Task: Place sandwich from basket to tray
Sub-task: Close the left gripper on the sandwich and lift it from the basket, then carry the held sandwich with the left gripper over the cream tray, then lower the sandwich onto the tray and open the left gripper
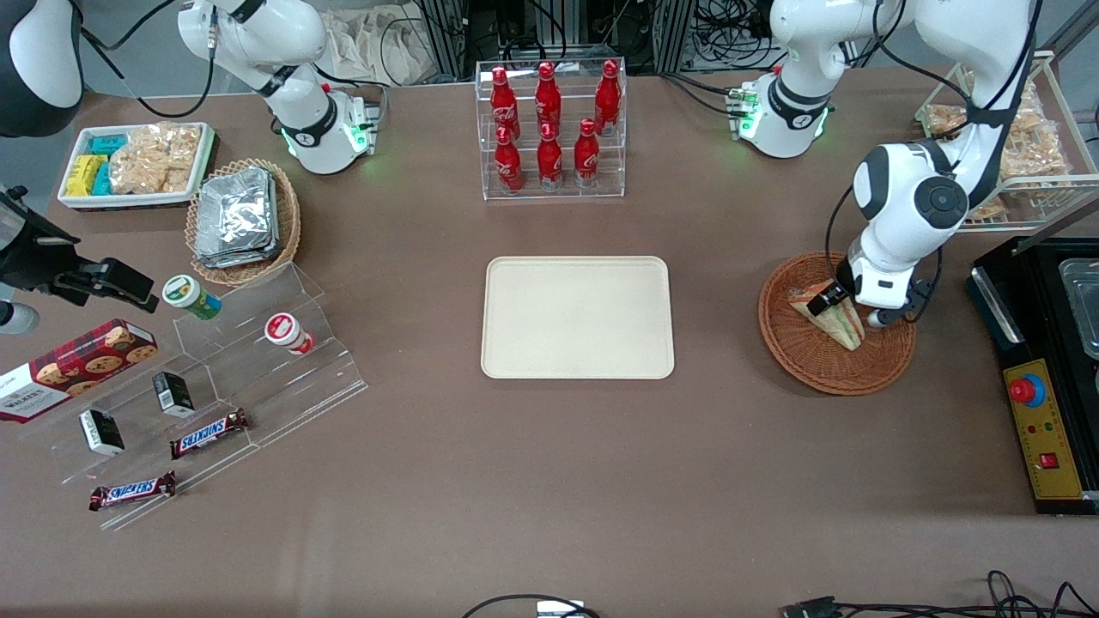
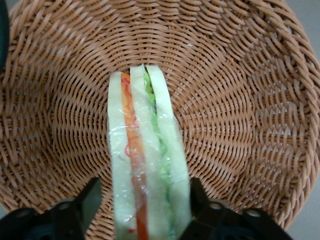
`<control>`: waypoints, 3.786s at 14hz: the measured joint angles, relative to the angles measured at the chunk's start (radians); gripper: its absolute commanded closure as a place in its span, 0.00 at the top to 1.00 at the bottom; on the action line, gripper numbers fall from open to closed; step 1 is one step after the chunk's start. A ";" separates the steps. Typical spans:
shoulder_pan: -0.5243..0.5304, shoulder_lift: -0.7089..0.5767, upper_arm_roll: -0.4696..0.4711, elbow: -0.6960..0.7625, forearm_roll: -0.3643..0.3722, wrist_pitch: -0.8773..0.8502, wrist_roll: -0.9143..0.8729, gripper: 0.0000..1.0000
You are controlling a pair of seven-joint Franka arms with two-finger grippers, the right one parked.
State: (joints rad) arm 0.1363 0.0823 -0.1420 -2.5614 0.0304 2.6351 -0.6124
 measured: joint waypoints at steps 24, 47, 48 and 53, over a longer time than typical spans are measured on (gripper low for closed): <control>-0.265 -0.078 -0.053 0.472 -0.001 -0.511 0.357 0.26; -0.689 0.307 -0.053 0.483 0.086 -0.290 0.002 0.30; -0.690 0.312 -0.053 0.483 0.092 -0.290 0.002 0.35; -0.695 0.328 -0.052 0.484 0.098 -0.290 0.002 1.00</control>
State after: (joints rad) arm -0.5590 0.4107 -0.1945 -2.0778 0.1288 2.3452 -0.6107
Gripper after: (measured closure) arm 0.467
